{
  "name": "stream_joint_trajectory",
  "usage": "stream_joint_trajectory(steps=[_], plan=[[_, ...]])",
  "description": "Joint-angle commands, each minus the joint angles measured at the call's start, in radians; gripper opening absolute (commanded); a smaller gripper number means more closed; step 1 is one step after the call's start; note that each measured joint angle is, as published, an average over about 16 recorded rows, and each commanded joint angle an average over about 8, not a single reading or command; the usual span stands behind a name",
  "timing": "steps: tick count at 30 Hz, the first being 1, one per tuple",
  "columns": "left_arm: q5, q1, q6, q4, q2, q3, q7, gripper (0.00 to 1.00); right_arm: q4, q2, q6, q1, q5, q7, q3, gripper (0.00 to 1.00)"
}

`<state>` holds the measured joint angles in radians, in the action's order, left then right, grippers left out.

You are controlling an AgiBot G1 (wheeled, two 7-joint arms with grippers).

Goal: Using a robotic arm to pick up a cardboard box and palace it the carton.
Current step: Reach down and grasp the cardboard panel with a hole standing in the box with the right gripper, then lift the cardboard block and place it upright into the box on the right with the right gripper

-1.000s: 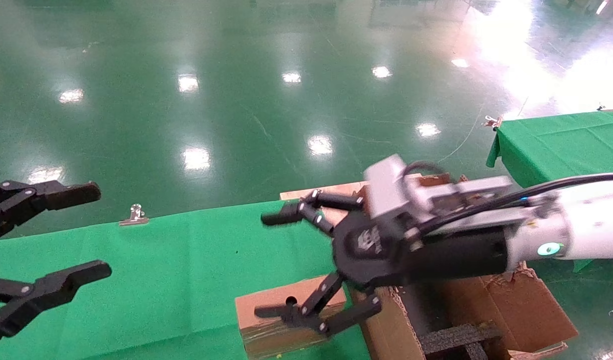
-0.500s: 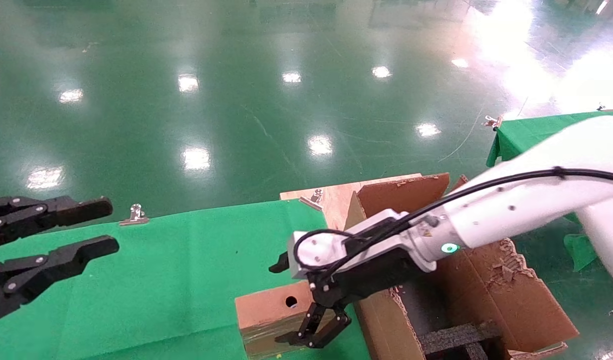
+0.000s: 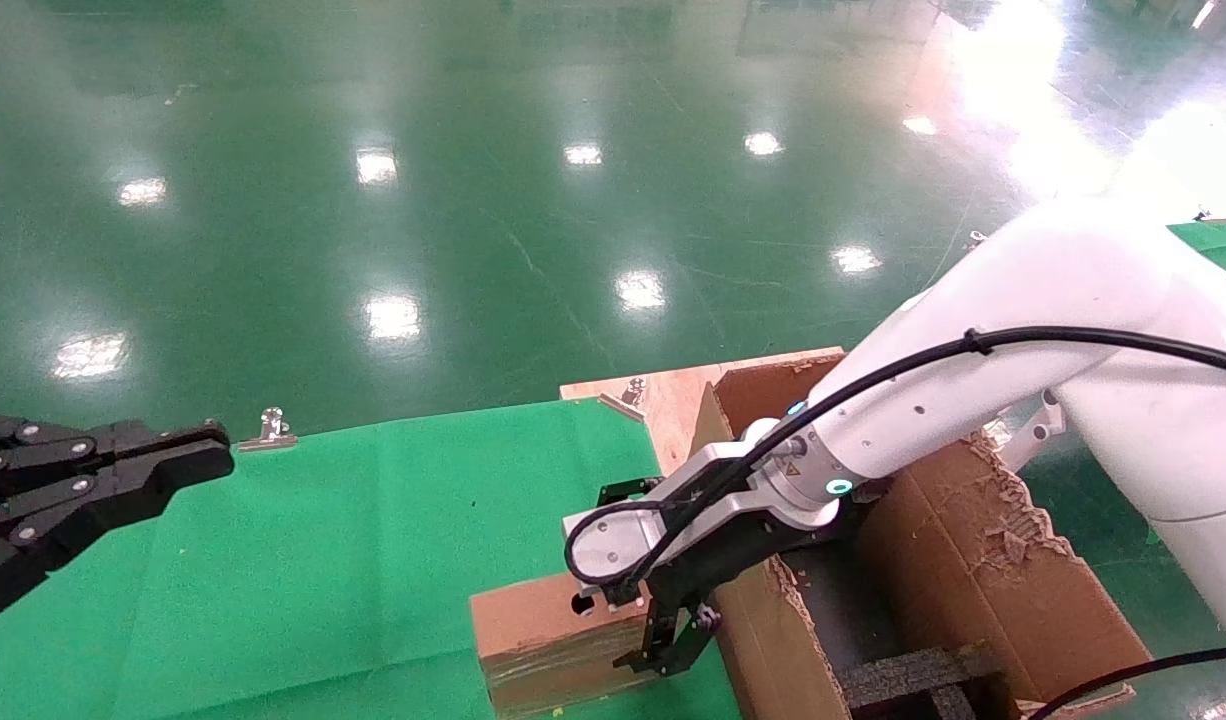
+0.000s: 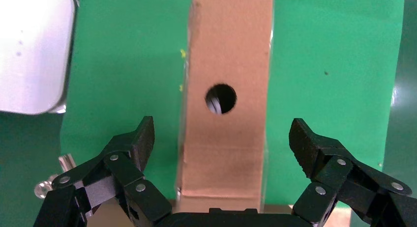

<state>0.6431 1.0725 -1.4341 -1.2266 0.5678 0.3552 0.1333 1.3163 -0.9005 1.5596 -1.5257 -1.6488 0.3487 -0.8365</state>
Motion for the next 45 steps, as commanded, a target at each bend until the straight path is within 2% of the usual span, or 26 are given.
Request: stream_joint_trajectory(steps=[1,7,8,9,45], plan=[[0.000,0.000,0.000,0.000,0.000,0.000,0.000,0.12,0.002,-0.006,-0.003,-0.013,-0.014,-0.003,-0.022,0.85],[0.000,0.000,0.000,0.000,0.000,0.000,0.000,0.87,-0.002,-0.009,-0.010,-0.019,-0.002,-0.005,-0.040,0.10],[0.000,0.000,0.000,0.000,0.000,0.000,0.000,1.00,-0.003,-0.009,-0.010,-0.019,0.000,-0.005,-0.041,0.03],[0.000,0.000,0.000,0.000,0.000,0.000,0.000,1.00,-0.003,-0.009,-0.010,-0.020,0.000,-0.005,-0.042,0.00],[0.000,0.000,0.000,0.000,0.000,0.000,0.000,1.00,-0.005,-0.007,-0.011,-0.016,0.008,-0.006,-0.034,0.00]])
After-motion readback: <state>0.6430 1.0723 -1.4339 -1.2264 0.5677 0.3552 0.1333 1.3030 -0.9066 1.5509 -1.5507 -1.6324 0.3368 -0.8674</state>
